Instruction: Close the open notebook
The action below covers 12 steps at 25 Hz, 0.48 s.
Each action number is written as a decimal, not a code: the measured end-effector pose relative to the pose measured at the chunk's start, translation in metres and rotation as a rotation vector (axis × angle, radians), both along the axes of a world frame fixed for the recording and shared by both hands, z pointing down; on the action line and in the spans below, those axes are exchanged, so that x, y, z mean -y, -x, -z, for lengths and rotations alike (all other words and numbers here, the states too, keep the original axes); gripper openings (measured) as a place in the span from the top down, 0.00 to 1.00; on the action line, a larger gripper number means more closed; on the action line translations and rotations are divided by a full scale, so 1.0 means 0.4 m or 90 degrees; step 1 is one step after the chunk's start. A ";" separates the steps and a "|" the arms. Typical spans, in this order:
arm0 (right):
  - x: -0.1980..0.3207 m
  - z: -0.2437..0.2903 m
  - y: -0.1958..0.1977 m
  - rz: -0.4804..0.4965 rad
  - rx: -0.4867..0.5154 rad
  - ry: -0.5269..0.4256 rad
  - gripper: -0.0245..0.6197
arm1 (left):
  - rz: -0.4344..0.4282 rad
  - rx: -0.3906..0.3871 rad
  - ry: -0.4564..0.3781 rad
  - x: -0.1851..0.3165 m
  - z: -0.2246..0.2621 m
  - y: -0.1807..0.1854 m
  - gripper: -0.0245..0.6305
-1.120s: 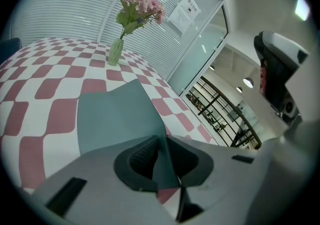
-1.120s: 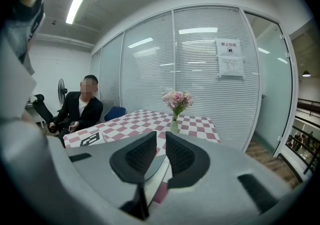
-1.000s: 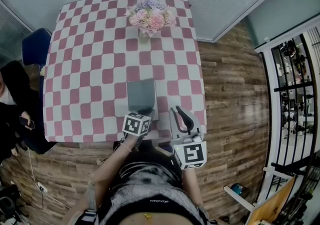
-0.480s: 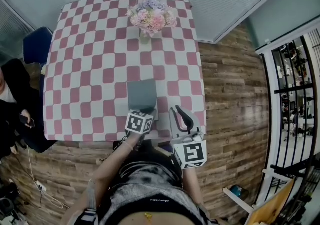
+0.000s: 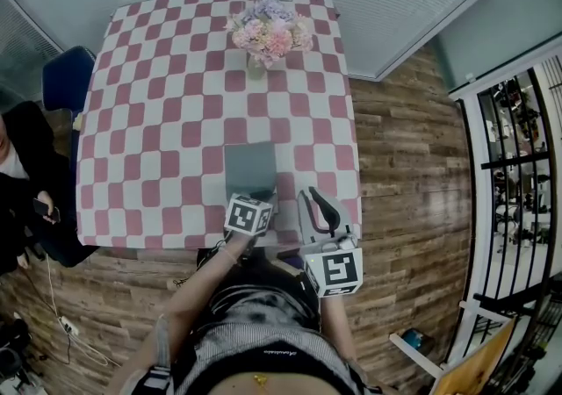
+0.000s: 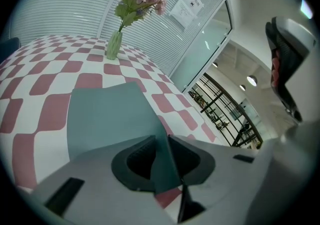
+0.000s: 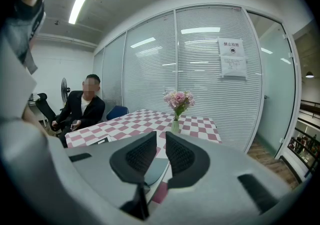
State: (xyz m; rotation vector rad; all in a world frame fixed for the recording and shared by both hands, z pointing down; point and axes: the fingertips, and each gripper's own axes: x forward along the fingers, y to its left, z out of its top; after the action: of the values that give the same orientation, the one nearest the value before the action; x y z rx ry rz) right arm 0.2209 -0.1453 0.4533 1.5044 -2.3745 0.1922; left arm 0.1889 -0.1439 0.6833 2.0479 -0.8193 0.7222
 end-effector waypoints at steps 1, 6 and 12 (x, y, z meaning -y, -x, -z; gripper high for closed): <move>-0.001 -0.001 -0.001 0.000 0.000 0.001 0.87 | 0.001 0.000 0.001 -0.001 -0.001 -0.001 0.85; 0.000 -0.004 -0.005 -0.002 0.000 0.000 0.87 | 0.000 -0.006 -0.002 -0.001 -0.006 -0.006 0.83; -0.004 -0.007 -0.015 -0.009 0.000 0.002 0.87 | -0.010 -0.033 -0.005 -0.013 -0.011 -0.028 0.74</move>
State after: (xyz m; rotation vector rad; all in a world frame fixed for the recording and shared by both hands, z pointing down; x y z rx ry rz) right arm 0.2269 -0.1436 0.4561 1.5211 -2.3636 0.1989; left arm 0.2002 -0.1388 0.6876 2.0734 -0.7778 0.6723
